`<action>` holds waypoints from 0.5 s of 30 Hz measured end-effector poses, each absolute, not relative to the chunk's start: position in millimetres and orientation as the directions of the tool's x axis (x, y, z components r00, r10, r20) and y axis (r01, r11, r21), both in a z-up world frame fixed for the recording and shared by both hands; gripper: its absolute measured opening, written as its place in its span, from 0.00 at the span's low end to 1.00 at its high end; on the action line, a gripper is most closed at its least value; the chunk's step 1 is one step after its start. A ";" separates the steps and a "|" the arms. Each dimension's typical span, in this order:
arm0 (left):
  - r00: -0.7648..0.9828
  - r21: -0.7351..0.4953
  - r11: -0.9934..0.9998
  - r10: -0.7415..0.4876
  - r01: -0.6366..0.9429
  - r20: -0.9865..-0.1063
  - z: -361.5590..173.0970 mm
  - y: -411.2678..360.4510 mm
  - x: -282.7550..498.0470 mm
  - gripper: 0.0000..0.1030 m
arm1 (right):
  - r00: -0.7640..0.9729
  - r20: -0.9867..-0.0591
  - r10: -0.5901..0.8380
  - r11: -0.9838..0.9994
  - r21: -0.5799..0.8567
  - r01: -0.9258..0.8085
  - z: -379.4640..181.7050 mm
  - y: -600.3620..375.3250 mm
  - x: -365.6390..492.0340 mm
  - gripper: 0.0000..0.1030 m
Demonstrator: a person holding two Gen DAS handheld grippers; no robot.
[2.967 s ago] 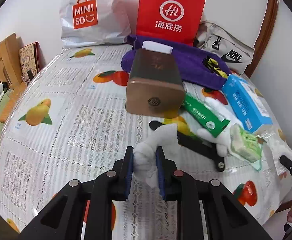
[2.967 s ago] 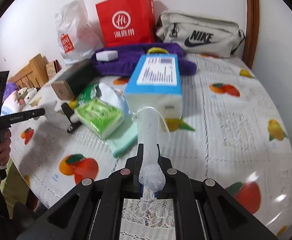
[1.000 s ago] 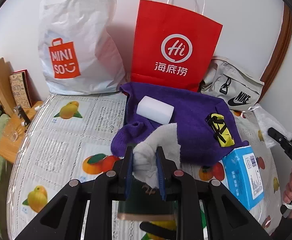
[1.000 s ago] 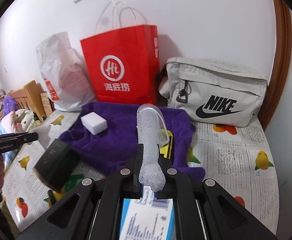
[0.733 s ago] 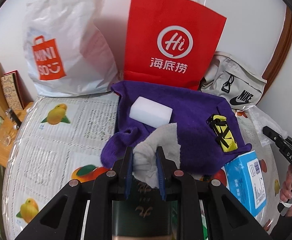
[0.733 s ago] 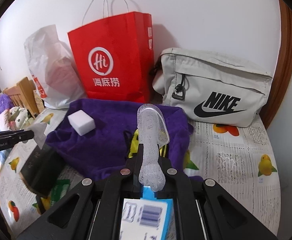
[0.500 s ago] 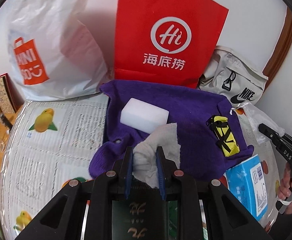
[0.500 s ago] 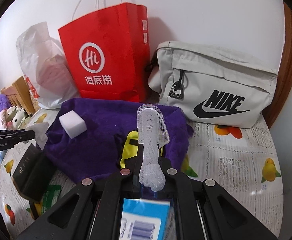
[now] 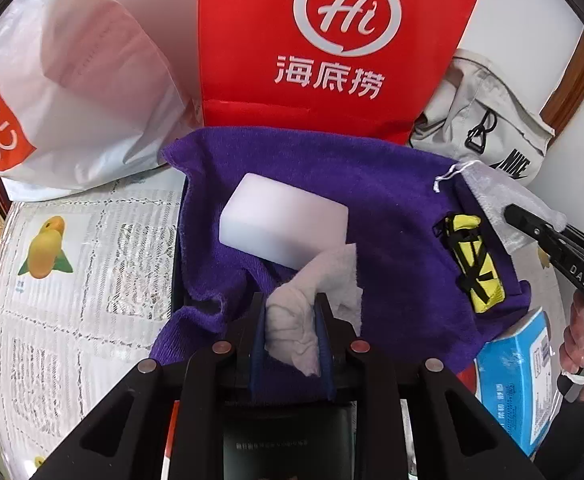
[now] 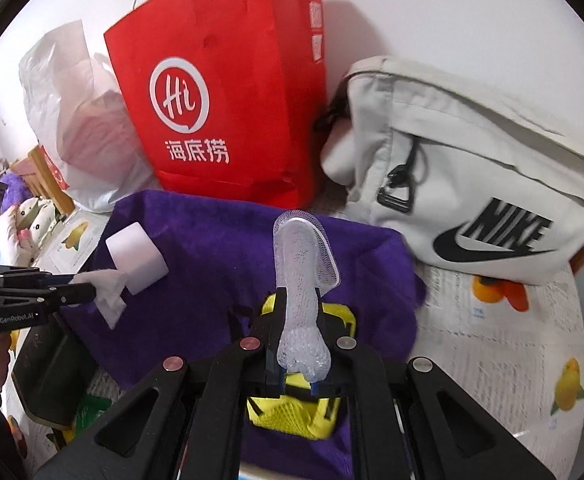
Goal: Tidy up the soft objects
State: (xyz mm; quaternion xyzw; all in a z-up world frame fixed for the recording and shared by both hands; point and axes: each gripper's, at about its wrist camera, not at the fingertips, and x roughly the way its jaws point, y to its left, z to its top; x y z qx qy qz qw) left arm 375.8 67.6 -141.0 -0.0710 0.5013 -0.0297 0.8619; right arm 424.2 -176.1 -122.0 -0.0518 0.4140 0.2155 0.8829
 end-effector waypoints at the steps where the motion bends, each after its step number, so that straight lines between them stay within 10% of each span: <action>1: 0.490 -0.151 0.988 -0.122 -0.020 -0.863 -143.1 67.6 377.6 0.22 | 0.553 -0.769 0.321 0.904 0.074 -0.421 -126.8 -173.4 428.7 0.09; 4: 0.471 -0.148 0.989 -0.122 -0.019 -0.874 -148.0 67.6 381.2 0.22 | 0.522 -0.800 0.297 0.908 0.067 -0.414 -137.9 -169.5 436.8 0.12; 9: 0.453 -0.146 0.989 -0.116 -0.031 -0.884 -153.2 70.7 383.5 0.40 | 0.515 -0.803 0.298 0.906 0.068 -0.418 -140.9 -170.5 436.2 0.62; 15: 0.504 -0.035 0.999 -0.014 -0.032 -0.864 -139.9 68.1 374.5 0.62 | 0.534 -0.792 0.296 0.907 0.058 -0.417 -132.2 -176.4 429.2 0.71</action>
